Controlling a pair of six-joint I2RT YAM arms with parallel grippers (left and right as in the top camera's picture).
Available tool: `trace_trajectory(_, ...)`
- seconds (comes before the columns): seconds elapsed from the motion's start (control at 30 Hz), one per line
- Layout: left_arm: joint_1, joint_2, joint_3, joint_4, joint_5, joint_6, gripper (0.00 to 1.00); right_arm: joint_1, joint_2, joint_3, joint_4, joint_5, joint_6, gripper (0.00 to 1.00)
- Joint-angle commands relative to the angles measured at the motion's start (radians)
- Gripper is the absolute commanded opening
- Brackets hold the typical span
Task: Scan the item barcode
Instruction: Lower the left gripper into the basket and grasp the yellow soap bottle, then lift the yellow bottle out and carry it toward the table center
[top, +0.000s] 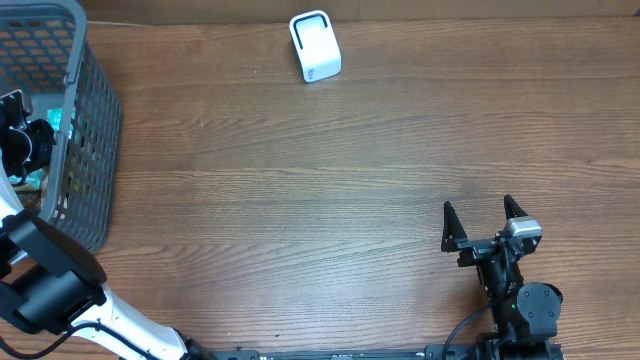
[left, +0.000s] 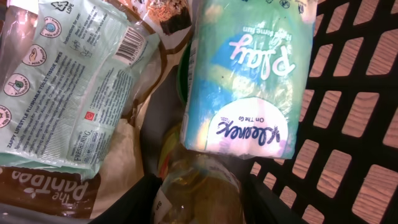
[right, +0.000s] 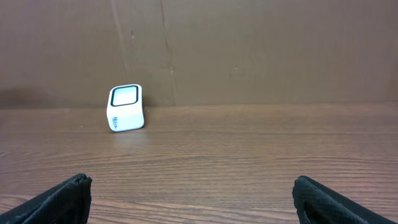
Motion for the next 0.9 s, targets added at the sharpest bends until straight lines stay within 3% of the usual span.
trace_trajectory(0.0, -0.002, -0.064, 0.042, -0.014, -0.042, -0.029, 0.38, -0.005, -0.008, -0.011, 0.003, 0.003, 0.004, 1.00)
trace_trajectory(0.53, -0.026, -0.377, 0.388, 0.002, -0.005, -0.360, 0.30, -0.005, -0.008, -0.011, 0.003, 0.003, 0.004, 1.00)
trace_trajectory(0.87, -0.283, -0.526, 0.409, -0.090, 0.033, -0.430, 0.27, -0.005, -0.008, -0.011, 0.003, 0.003, 0.004, 1.00)
